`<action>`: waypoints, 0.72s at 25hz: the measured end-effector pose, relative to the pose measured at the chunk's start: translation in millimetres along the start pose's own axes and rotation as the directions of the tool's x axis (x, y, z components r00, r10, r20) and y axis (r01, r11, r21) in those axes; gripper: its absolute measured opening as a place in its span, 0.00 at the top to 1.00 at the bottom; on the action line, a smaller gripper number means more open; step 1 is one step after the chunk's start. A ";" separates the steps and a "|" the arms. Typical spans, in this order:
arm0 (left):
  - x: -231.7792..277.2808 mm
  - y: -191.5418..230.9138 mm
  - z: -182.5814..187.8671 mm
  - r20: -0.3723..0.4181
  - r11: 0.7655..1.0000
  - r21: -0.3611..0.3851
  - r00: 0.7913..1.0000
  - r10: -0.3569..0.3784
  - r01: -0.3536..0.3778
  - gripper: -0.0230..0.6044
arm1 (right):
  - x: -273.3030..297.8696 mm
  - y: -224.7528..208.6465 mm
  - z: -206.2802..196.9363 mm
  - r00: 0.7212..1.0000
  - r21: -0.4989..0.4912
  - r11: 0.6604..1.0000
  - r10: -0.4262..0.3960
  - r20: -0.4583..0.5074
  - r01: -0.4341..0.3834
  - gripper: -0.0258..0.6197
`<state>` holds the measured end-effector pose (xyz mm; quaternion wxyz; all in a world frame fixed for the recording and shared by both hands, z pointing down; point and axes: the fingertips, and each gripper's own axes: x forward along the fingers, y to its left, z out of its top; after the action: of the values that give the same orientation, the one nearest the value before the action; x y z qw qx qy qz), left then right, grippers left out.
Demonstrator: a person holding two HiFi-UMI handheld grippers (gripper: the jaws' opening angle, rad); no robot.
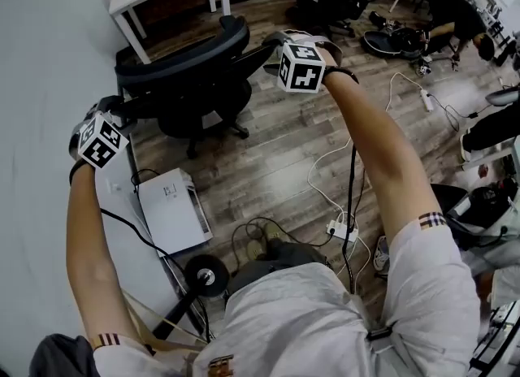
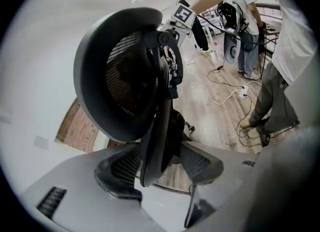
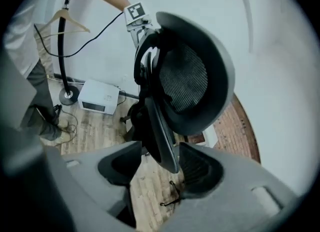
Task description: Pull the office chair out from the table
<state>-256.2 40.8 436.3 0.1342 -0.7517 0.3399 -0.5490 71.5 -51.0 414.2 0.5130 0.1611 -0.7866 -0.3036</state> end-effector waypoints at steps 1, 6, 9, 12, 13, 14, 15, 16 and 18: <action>-4.7 -4.9 3.5 0.016 1.000 -0.013 1.000 0.007 -0.007 0.57 | -7.5 3.5 2.7 1.000 0.025 1.000 -0.012 0.011 0.011 0.60; -33.7 -23.6 28.9 0.118 0.986 -0.152 0.989 0.083 -0.065 0.57 | -43.9 22.9 18.2 0.993 0.156 0.986 -0.069 0.097 0.053 0.60; -54.7 -36.8 54.7 0.198 0.969 -0.230 0.971 0.136 -0.088 0.57 | -66.4 28.0 25.8 0.980 0.241 0.968 -0.116 0.161 0.075 0.62; -74.2 -50.1 81.6 0.295 0.939 -0.332 0.936 0.192 -0.088 0.57 | -88.3 33.5 36.3 0.957 0.330 0.941 -0.165 0.238 0.080 0.62; -82.1 -54.2 92.8 0.333 0.922 -0.378 0.918 0.216 -0.079 0.57 | -96.3 36.2 39.4 0.948 0.355 0.932 -0.179 0.264 0.077 0.62; -90.9 -57.9 104.6 0.370 0.903 -0.424 0.897 0.242 -0.068 0.57 | -104.8 38.7 42.4 0.938 0.377 0.923 -0.192 0.290 0.073 0.62; -100.7 -61.4 117.2 0.405 0.882 -0.467 0.874 0.269 -0.055 0.57 | -113.7 41.1 45.2 0.926 0.397 0.915 -0.206 0.316 0.068 0.62; -111.1 -65.0 130.1 0.437 0.862 -0.506 0.849 0.297 -0.041 0.58 | -122.4 43.3 47.6 0.913 0.416 0.907 -0.222 0.342 0.065 0.62; -131.3 -73.7 155.1 0.493 0.828 -0.560 0.797 0.348 -0.015 0.58 | -139.6 49.7 52.1 0.883 0.461 0.886 -0.255 0.395 0.050 0.62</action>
<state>-109.0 154.6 326.2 0.0723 -0.8508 0.4940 -0.1637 86.1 82.1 332.0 0.2439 0.2616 -0.9147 -0.1881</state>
